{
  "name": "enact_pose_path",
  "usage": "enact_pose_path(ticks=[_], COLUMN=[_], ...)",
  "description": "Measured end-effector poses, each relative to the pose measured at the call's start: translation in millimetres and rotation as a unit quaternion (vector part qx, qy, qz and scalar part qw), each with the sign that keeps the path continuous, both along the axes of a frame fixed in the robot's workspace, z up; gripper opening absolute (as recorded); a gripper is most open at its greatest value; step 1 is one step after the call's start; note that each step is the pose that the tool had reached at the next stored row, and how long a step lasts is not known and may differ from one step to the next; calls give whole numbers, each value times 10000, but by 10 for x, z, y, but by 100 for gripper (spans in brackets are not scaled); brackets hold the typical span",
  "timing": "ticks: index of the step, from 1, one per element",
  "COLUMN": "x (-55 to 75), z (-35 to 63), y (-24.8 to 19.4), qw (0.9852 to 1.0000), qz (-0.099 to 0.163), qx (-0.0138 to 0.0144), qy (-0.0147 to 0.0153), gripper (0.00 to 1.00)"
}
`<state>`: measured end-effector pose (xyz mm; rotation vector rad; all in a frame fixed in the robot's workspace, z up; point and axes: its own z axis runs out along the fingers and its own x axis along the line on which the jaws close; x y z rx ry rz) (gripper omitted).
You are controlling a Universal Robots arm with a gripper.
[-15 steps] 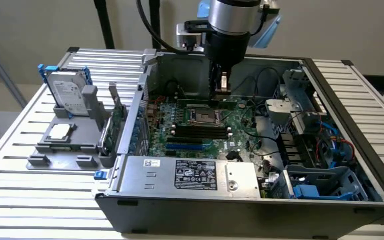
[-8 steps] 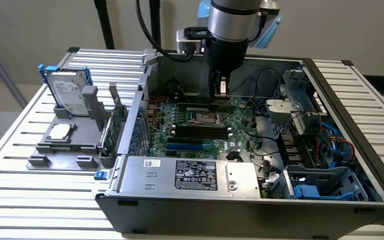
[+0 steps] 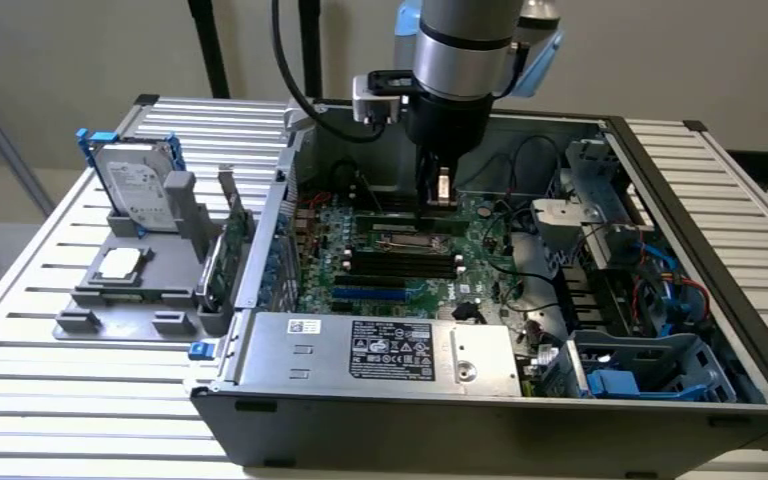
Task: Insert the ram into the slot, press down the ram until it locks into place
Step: 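Insert the ram into the slot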
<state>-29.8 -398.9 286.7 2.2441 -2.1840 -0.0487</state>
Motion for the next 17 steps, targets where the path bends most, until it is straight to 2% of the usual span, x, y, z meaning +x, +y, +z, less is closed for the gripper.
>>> enact_pose_path(ticks=[13,17], x=[0,-5], z=[-237,-307], y=[-6,-6], qw=[10000,10000], qz=[0,0], qx=[-11,-34], qy=[0,0], gripper=[13,13])
